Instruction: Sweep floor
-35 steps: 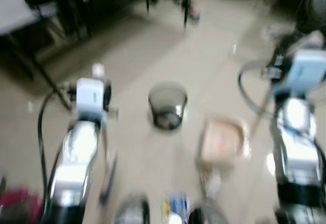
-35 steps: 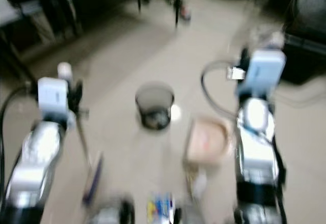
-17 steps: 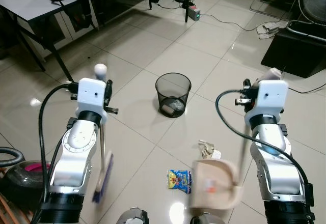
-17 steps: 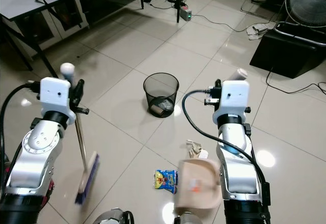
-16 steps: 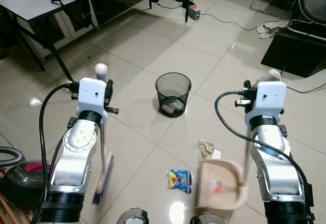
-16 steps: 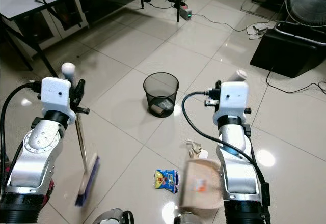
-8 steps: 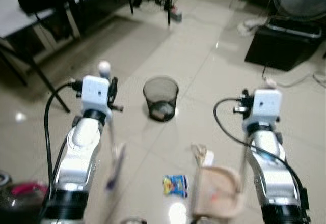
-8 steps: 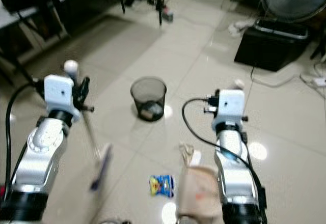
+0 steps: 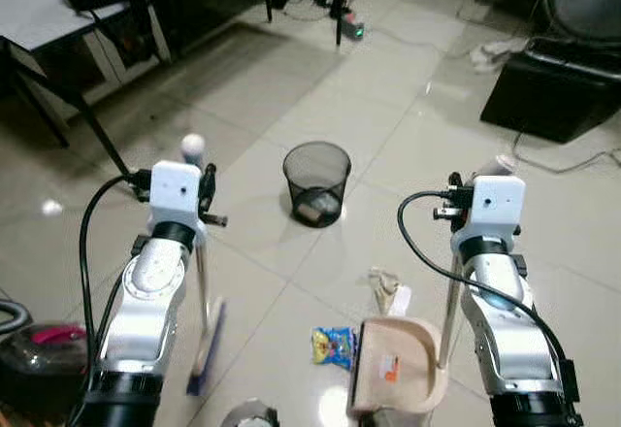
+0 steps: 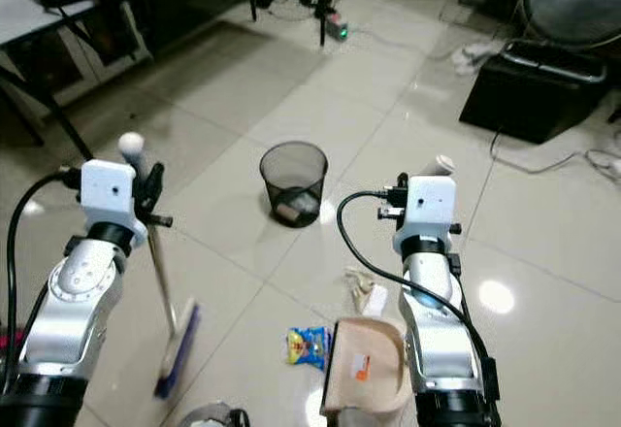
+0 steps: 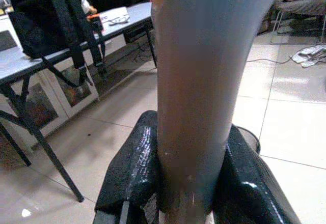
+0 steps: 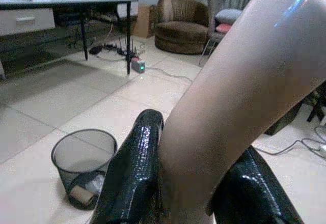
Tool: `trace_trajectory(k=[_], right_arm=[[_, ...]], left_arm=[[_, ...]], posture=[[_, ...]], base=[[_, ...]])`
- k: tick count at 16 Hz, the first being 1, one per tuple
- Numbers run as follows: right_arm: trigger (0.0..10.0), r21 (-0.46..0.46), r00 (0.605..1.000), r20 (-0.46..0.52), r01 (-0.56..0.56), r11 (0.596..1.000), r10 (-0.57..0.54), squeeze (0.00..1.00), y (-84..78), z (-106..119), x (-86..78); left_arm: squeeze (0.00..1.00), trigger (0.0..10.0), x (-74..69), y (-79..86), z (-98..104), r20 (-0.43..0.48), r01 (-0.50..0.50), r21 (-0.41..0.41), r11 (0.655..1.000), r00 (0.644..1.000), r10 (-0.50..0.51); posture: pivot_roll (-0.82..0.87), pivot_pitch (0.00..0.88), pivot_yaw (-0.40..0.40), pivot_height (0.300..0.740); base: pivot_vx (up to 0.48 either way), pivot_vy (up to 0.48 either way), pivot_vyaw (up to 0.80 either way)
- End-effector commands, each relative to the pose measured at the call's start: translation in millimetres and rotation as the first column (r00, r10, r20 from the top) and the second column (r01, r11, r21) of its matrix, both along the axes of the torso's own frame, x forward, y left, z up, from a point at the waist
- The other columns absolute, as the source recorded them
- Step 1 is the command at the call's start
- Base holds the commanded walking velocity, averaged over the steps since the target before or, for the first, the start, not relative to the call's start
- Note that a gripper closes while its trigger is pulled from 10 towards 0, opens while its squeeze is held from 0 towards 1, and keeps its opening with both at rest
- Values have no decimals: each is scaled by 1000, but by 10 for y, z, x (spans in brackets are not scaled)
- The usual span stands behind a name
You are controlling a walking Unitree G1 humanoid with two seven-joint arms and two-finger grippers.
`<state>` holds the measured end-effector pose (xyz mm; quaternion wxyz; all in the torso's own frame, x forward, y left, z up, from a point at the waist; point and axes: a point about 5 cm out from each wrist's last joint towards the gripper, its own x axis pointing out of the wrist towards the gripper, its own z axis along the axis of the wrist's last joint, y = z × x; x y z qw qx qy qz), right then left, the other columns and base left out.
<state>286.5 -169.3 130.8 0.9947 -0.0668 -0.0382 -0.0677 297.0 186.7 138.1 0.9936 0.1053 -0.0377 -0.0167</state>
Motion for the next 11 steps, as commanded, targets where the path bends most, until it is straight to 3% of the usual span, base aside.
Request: trace_trajectory(k=[1, 6, 11], right_arm=[[10000, -13, 999, 41, 6, 1000, -6, 0, -40, 69, 8], [10000, -71, 998, 67, 0, 997, 5, 0, -102, 120, 51], [10000, -112, 994, 105, -12, 994, 24, 0, -138, 100, 291]], left_arm=[[0, 10000, 6, 9, 82, 46, -5, 12, 1000, 999, 5], [0, 10000, 19, -12, 54, 32, -16, 6, 1000, 999, 16], [0, 10000, 145, -30, 23, 20, -57, 9, 998, 998, 57]], posture=[[-88, 122, 33, 740], [-93, 137, 34, 740], [-70, 210, 31, 740]], base=[[0, 0, 0], [0, 0, 0], [0, 0, 0]])
